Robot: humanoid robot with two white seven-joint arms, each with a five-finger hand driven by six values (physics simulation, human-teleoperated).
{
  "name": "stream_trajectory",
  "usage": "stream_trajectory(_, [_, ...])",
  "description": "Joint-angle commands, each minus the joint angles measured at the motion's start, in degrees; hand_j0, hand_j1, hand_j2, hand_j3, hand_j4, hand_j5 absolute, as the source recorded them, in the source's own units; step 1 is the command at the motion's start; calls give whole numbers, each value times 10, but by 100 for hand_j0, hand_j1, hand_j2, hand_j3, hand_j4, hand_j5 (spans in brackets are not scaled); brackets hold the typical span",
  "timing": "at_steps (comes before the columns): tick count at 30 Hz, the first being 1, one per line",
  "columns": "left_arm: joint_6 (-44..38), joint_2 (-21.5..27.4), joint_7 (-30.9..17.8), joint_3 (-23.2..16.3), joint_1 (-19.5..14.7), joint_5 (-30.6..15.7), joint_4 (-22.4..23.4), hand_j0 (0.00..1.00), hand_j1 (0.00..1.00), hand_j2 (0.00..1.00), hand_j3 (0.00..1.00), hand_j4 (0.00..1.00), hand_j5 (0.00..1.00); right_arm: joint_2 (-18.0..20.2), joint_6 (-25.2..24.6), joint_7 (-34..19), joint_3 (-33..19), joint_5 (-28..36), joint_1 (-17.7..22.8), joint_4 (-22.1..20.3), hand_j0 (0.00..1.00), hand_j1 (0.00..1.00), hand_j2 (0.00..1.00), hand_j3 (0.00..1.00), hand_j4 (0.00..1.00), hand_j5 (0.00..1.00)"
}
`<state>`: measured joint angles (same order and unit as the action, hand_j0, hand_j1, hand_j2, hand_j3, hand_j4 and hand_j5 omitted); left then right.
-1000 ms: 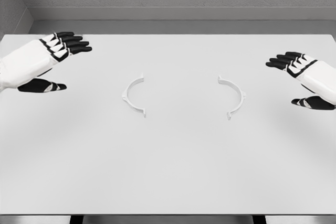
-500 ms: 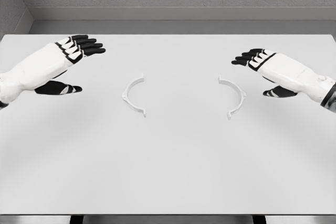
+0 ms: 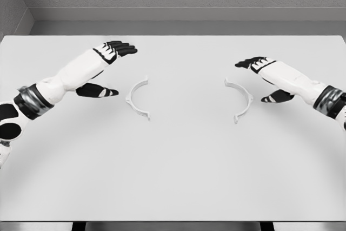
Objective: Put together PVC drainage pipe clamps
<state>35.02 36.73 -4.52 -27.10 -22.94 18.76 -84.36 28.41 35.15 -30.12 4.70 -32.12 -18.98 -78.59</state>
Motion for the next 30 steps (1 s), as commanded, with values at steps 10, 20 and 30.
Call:
stream_trajectory(10, [0, -59, 0, -9, -24, 2, 96, 100, 100, 100, 100, 100, 100, -9, -1, -1, 20, 0, -24, 45, 100, 100, 100, 100, 100, 100])
stream_trajectory(20, [0, -83, 0, -21, -48, 3, 164, 100, 100, 100, 100, 100, 100, -9, -1, 0, 26, 0, -33, 63, 100, 100, 100, 100, 100, 100])
stream_trajectory(30, [0, -99, 0, -21, -54, 2, 242, 100, 100, 100, 100, 100, 100, -18, -1, -1, 34, 0, -36, 61, 100, 100, 100, 100, 100, 100])
